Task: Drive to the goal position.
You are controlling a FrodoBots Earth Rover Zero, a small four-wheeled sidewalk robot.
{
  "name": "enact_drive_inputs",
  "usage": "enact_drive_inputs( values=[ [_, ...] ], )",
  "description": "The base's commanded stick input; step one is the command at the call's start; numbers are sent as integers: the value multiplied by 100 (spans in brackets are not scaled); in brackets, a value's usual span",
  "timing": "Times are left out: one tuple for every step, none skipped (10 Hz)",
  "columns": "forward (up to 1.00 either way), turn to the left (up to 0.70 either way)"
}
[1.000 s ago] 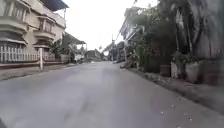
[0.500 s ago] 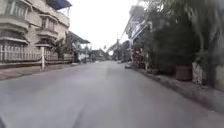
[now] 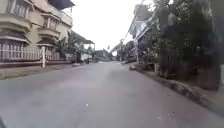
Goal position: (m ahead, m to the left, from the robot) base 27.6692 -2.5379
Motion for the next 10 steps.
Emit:
enact_drive_inputs(
  values=[
    [100, 0],
    [100, 0],
    [100, 0],
    [100, 0],
    [100, 0],
    [100, 0],
    [100, -2],
    [100, 0],
    [100, 0],
    [100, 0]
  ],
)
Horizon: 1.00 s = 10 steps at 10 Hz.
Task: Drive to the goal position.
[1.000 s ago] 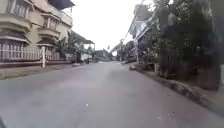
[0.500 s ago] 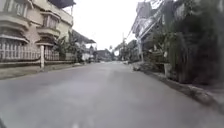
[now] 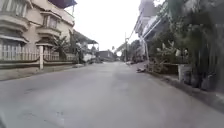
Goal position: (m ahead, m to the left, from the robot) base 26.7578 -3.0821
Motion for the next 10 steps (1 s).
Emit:
enact_drive_inputs(
  values=[
    [100, -30],
    [100, -33],
    [100, -34],
    [100, -34],
    [100, -34],
    [100, -15],
    [100, -2],
    [100, -2],
    [100, 0],
    [100, 0]
  ],
)
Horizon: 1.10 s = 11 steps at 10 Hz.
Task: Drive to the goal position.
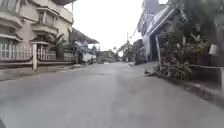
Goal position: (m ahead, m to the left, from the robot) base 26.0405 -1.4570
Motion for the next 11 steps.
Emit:
enact_drive_inputs(
  values=[
    [100, 0],
    [100, 0],
    [100, 0],
    [100, 0],
    [100, -1],
    [100, -23],
    [100, -34],
    [100, -36],
    [100, -36],
    [100, -36],
    [100, -35]
  ],
)
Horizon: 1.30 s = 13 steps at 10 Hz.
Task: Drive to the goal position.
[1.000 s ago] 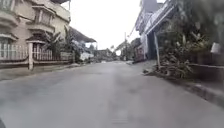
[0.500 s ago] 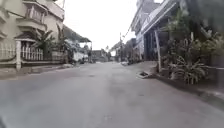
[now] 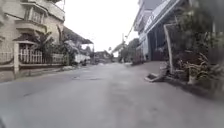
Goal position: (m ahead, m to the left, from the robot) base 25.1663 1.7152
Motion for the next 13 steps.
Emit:
enact_drive_inputs(
  values=[
    [100, -10],
    [100, 0],
    [100, 0],
    [100, 0],
    [100, 0],
    [100, 0],
    [100, 0],
    [100, 0],
    [100, 0],
    [100, 0],
    [100, 0],
    [100, 0],
    [100, 0]
  ],
)
